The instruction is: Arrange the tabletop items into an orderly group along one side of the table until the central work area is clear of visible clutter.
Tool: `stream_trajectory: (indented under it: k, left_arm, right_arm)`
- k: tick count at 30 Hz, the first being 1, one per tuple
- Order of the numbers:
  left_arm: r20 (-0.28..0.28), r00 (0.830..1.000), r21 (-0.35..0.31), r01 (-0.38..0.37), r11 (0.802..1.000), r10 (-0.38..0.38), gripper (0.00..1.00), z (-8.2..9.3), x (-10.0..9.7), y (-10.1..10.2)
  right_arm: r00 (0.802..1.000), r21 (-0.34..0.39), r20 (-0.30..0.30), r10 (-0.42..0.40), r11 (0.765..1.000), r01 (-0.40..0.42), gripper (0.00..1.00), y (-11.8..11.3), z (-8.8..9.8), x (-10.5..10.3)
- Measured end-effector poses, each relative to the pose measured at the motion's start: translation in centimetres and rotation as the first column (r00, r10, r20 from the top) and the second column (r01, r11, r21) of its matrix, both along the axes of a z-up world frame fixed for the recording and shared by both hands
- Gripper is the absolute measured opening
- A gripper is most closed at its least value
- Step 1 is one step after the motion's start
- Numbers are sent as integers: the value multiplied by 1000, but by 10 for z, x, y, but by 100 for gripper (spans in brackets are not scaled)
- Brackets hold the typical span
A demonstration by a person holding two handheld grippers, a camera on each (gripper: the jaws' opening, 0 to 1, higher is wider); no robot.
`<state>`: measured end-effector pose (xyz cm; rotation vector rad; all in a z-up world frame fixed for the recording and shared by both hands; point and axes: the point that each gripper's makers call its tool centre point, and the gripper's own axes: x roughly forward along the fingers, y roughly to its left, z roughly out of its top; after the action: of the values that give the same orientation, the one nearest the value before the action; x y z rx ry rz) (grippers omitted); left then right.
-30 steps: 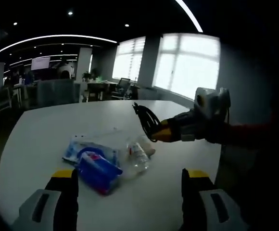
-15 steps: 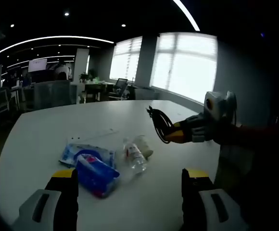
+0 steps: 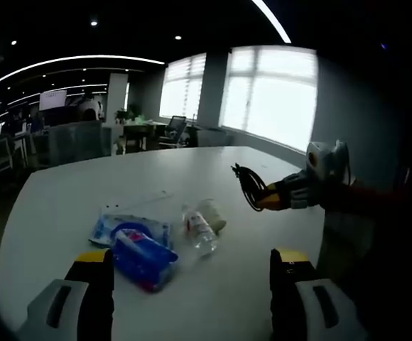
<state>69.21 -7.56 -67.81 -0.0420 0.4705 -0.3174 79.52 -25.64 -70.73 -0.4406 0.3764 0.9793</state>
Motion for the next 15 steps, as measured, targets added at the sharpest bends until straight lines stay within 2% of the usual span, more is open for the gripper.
stream_trajectory:
  k: [6, 15]
  left_arm:
    - [-6, 1000, 4, 3, 1000, -3, 91, 0, -1, 0]
    - [-3, 1000, 4, 5, 1000, -5, 93, 2, 1, 1]
  right_arm:
    - [1000, -2, -6, -15, 1000, 15, 2, -9, -2, 2]
    - [999, -46, -23, -32, 998, 31, 2, -27, -16, 3]
